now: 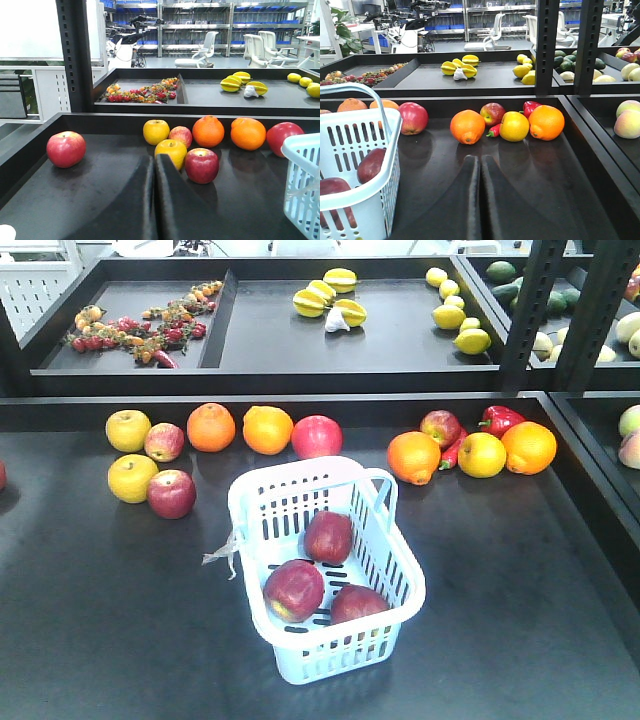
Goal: Pick three apples into basket with both arms
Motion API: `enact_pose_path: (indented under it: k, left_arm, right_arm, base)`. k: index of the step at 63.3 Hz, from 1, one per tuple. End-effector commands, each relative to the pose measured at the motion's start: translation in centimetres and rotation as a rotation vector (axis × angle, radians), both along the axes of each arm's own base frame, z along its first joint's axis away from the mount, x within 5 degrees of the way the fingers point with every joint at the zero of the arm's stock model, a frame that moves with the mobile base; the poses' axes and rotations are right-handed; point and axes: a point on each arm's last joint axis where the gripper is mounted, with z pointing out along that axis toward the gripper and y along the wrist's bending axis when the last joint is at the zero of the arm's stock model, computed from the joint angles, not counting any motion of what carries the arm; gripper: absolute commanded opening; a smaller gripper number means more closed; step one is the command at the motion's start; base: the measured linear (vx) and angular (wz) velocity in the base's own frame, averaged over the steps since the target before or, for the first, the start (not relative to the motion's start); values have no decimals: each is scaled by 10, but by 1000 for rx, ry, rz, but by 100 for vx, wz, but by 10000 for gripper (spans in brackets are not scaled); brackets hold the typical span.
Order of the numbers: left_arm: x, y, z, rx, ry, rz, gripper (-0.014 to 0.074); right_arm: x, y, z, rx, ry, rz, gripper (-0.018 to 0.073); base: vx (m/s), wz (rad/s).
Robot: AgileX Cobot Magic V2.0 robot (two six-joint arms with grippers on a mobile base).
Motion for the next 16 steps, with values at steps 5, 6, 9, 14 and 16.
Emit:
enact_pose_path:
  k: [5, 6, 9, 14, 16]
  left_arm:
    - [0, 0, -1, -3, -59, 5, -6]
    - [0, 0, -1, -3, -59, 5, -6]
    - [0, 0, -1, -3, -59, 5, -6]
    - [0, 0, -1, -3, -59, 5, -6]
    - [0, 0, -1, -3, -59, 5, -6]
  right_arm:
    - [0, 0, 2, -11, -71, -5, -1]
    - [0, 0, 2, -11, -71, -5, -1]
    - [0, 0, 2, -11, -71, -5, -1]
    - [0, 0, 2, -11, -71, -5, -1]
    - [0, 0, 2, -11, -71, -5, -1]
  base:
    - [0, 0]
    - [0, 0]
    - [0, 0]
    - [0, 0]
    - [0, 0]
